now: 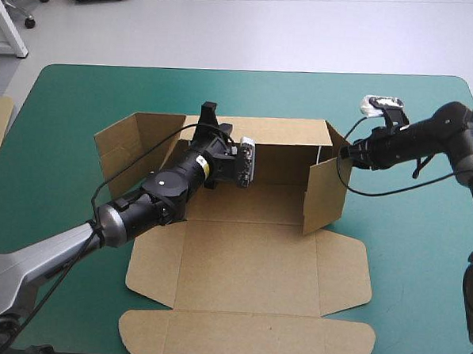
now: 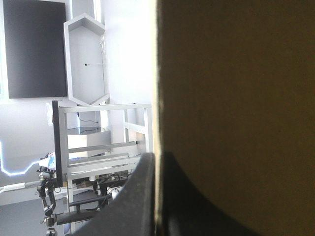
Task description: Fold the box
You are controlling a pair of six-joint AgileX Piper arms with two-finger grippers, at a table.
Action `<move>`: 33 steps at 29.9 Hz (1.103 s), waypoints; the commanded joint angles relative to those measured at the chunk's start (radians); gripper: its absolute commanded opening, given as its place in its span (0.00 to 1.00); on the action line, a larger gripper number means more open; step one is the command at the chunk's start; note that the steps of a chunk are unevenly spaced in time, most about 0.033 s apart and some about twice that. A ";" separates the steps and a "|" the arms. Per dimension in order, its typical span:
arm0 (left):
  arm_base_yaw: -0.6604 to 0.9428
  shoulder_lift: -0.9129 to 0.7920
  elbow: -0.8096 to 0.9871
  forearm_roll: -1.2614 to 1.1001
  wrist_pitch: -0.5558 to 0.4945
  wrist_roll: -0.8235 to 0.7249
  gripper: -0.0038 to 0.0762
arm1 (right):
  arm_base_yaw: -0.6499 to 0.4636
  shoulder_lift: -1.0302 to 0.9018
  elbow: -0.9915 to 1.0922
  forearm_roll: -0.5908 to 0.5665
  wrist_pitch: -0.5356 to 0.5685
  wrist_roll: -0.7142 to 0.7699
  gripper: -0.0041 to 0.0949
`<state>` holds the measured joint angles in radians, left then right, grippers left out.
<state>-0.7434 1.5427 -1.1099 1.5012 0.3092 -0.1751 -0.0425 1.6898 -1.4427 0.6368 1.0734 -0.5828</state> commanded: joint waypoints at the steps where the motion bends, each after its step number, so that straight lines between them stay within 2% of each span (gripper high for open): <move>1: -0.032 -0.043 -0.025 0.051 0.042 -0.059 0.03 | -0.004 -0.117 0.104 0.125 -0.136 -0.108 0.33; 7: -0.043 -0.043 -0.025 0.067 0.042 -0.109 0.03 | -0.004 -0.225 0.301 0.292 -0.302 -0.317 0.33; 10: -0.043 -0.043 -0.025 0.067 0.042 -0.118 0.03 | -0.004 -0.273 0.402 0.430 -0.374 -0.487 0.33; 13: -0.043 -0.041 -0.025 0.067 0.039 -0.118 0.03 | -0.004 -0.319 0.493 0.576 -0.417 -0.656 0.33; 16: -0.043 -0.041 -0.025 0.062 0.039 -0.126 0.03 | -0.004 -0.360 0.545 0.646 -0.428 -0.762 0.33; 26: -0.043 -0.041 -0.025 0.064 0.037 -0.152 0.03 | -0.004 -0.396 0.566 0.613 -0.351 -0.783 0.33; 28: -0.043 -0.041 -0.025 0.064 0.035 -0.159 0.03 | -0.004 -0.420 0.567 0.579 -0.356 -0.780 0.33; 33: -0.043 -0.041 -0.025 0.064 0.030 -0.159 0.03 | -0.004 -0.431 0.567 0.577 -0.358 -0.780 0.33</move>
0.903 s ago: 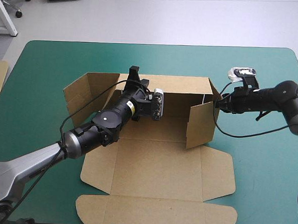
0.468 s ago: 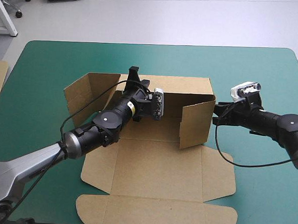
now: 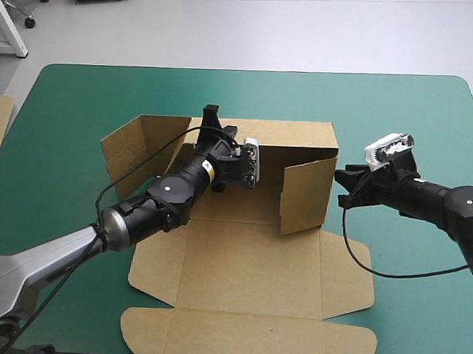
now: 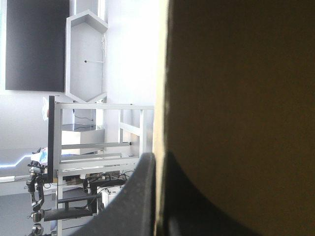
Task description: Fold the box
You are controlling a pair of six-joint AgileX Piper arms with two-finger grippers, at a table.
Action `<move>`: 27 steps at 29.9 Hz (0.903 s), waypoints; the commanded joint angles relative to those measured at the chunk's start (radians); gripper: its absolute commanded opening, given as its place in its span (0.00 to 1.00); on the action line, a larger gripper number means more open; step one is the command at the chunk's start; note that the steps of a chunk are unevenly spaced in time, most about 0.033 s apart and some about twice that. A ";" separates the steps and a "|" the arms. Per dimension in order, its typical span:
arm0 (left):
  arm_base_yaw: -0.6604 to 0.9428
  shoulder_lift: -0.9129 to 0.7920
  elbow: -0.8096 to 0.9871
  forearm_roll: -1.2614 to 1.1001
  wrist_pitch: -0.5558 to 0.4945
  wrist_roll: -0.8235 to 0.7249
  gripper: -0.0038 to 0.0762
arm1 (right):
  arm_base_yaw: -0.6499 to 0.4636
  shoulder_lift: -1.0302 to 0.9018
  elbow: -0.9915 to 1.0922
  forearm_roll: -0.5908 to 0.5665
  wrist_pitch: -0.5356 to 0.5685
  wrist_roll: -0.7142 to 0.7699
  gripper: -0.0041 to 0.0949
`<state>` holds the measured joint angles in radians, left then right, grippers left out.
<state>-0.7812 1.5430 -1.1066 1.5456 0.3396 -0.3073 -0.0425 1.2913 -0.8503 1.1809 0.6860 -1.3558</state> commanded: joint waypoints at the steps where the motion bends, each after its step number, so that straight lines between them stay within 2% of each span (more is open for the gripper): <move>1: -0.005 -0.042 -0.029 0.020 0.000 -0.026 0.03 | -0.004 -0.033 -0.026 0.023 0.035 -0.002 0.33; 16: -0.005 -0.042 -0.029 0.020 0.000 -0.026 0.03 | -0.002 -0.043 -0.026 -0.018 0.096 0.035 0.37; 20: -0.005 -0.042 -0.029 0.020 0.000 -0.026 0.03 | -0.002 -0.047 -0.026 -0.023 0.054 0.023 0.38; 25: -0.005 -0.042 -0.029 0.020 0.000 -0.026 0.03 | -0.002 -0.045 -0.026 -0.076 0.040 0.050 0.56; 27: -0.005 -0.042 -0.029 0.020 0.000 -0.026 0.03 | -0.002 -0.045 -0.026 -0.078 0.004 0.040 0.63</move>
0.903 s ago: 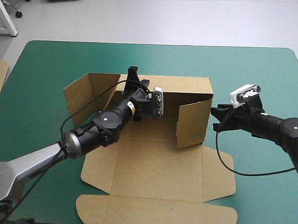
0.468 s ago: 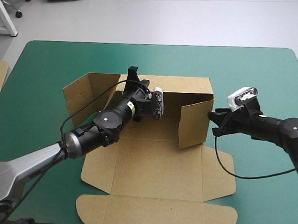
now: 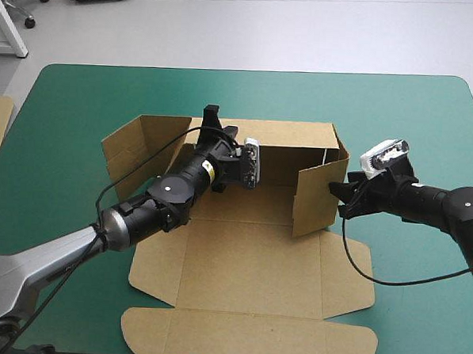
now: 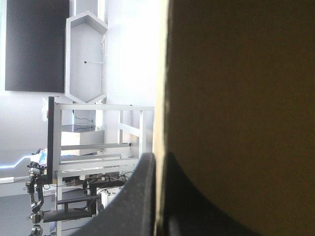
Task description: Fold the box
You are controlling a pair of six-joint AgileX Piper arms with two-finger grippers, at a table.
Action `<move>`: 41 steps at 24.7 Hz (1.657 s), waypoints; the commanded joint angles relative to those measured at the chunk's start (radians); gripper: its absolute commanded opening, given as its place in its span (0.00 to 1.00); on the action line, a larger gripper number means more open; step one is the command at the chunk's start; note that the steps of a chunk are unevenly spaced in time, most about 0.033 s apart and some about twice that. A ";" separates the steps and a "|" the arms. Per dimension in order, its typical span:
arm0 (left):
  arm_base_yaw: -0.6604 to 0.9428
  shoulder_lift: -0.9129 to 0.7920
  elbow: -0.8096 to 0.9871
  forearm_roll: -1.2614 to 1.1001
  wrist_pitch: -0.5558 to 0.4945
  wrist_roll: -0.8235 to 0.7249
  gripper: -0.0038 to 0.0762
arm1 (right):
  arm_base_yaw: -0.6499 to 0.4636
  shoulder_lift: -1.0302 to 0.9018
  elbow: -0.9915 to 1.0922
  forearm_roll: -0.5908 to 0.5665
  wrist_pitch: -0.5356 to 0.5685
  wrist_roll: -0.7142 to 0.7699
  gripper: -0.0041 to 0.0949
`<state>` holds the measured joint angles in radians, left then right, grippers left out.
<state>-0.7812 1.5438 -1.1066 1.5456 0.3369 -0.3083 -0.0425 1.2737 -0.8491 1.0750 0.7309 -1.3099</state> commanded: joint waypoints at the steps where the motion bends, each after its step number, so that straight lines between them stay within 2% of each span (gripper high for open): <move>1: -0.005 -0.043 -0.029 0.020 0.003 -0.025 0.03 | -0.002 -0.028 -0.027 0.028 -0.063 -0.011 0.66; 5: -0.005 -0.043 -0.029 0.020 0.003 -0.021 0.03 | -0.002 -0.028 -0.027 0.030 -0.097 -0.028 0.71; 10: -0.005 -0.043 -0.029 0.020 0.003 -0.023 0.03 | 0.014 -0.026 -0.027 0.038 -0.093 -0.028 0.71; 14: -0.016 -0.043 -0.029 0.028 -0.008 -0.023 0.03 | 0.072 -0.026 -0.027 0.054 -0.154 -0.022 0.71; 18: -0.036 -0.025 -0.029 0.028 0.014 -0.023 0.03 | 0.107 -0.004 -0.029 0.114 -0.162 -0.020 0.71; 26: -0.036 -0.020 -0.031 0.029 0.021 -0.023 0.03 | 0.136 0.014 -0.045 0.123 -0.220 -0.008 0.71; 32: -0.036 -0.020 -0.031 0.029 0.003 -0.023 0.03 | 0.204 0.068 -0.065 0.120 -0.260 -0.001 0.71; 37: -0.036 -0.020 -0.031 0.031 0.001 -0.027 0.03 | 0.204 0.076 -0.072 0.117 -0.301 0.036 0.70; 41: -0.036 -0.020 -0.031 0.031 -0.025 -0.022 0.03 | 0.204 0.076 -0.078 0.117 -0.302 0.042 0.62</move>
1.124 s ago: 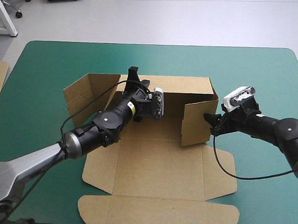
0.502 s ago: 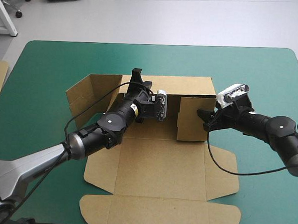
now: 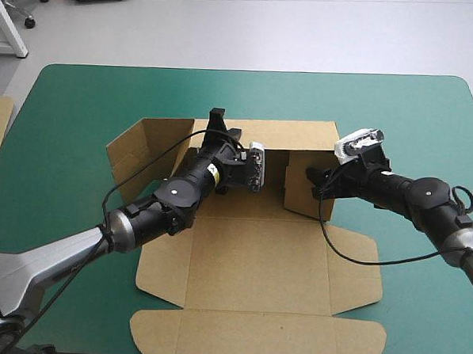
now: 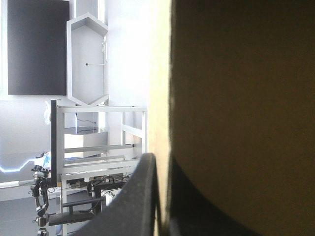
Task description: Fold the box
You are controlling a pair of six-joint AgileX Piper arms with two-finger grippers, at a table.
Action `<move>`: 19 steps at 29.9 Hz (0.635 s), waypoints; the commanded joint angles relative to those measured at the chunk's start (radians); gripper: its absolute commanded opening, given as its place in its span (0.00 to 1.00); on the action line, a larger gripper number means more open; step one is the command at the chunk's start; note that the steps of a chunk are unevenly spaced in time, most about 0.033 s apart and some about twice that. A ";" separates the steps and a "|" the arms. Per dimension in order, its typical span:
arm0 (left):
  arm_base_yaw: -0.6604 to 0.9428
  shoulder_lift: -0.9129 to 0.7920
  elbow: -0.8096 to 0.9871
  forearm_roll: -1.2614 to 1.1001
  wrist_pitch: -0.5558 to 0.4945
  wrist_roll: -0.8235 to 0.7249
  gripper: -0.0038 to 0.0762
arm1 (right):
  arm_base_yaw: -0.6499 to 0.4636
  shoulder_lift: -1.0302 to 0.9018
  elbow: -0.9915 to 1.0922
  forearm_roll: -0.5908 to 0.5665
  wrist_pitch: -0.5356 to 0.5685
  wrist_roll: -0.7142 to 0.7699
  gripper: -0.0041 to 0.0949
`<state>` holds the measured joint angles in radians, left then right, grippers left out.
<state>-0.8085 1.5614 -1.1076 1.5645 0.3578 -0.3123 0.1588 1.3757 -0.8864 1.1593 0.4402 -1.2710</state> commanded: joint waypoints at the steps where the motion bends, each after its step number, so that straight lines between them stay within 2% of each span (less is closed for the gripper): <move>1: -0.009 -0.038 -0.030 0.012 -0.051 -0.020 0.03 | 0.003 -0.026 -0.041 0.033 -0.011 0.011 0.58; 9: -0.009 -0.026 -0.051 0.014 -0.048 -0.020 0.03 | 0.008 -0.026 -0.041 0.026 0.012 0.039 0.37; 19: -0.009 -0.021 -0.073 0.010 -0.111 -0.020 0.03 | 0.008 -0.026 -0.041 0.026 0.032 0.039 0.14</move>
<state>-0.8026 1.5764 -1.1407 1.5635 0.3440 -0.3123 0.1569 1.3792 -0.8873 1.1476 0.3837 -1.2155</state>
